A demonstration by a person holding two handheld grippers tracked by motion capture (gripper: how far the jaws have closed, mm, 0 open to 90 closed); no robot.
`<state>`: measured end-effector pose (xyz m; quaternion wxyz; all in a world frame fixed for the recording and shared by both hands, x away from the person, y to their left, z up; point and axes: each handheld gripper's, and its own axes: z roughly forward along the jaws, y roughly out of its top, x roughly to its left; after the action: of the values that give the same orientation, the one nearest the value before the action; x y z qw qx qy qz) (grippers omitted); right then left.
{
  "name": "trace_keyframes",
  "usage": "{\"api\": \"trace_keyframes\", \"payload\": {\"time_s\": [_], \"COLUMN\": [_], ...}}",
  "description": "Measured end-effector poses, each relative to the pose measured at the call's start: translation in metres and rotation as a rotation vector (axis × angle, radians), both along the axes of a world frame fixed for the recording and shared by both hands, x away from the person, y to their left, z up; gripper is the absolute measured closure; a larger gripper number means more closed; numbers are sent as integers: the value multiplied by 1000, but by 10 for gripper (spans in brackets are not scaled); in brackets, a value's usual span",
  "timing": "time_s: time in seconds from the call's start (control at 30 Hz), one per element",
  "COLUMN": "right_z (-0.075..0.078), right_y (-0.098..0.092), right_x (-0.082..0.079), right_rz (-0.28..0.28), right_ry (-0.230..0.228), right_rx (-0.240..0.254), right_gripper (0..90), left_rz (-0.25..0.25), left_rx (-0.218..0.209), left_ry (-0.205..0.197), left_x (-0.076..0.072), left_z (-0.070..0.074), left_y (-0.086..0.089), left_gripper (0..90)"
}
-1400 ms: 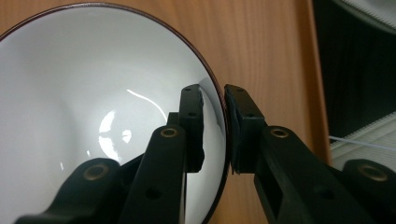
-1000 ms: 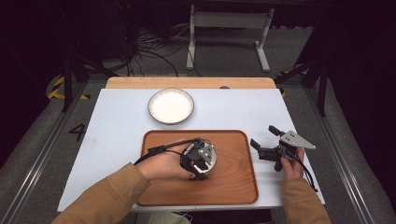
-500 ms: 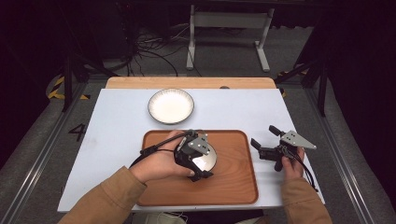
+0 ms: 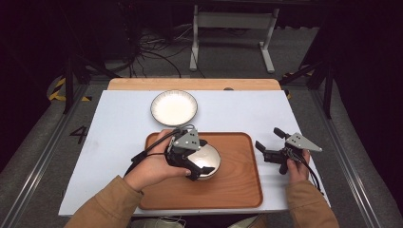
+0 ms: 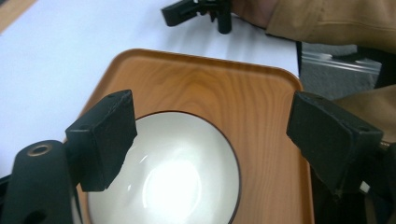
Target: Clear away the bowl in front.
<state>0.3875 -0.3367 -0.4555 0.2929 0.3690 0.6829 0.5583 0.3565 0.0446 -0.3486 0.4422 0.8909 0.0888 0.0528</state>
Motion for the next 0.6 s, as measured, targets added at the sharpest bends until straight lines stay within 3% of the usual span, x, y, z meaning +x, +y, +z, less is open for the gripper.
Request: {"api": "trace_keyframes", "payload": {"time_s": [0.33, 0.43, 0.6], "right_z": [0, 0, 0], "right_y": [0, 0, 0], "right_x": [0, 0, 0], "right_rz": [5, 6, 7], "right_ry": [-1, -3, -4], "right_rx": [-5, -8, -9], "right_gripper": [18, 18, 18], "left_rz": [90, 92, 141], "left_rx": [-78, -101, -146], "left_ry": [-32, -36, -42], "left_x": [-3, -1, 1], "left_z": [-2, -4, -7], "left_y": [28, 37, 54], "left_gripper": [87, 45, 47]}}
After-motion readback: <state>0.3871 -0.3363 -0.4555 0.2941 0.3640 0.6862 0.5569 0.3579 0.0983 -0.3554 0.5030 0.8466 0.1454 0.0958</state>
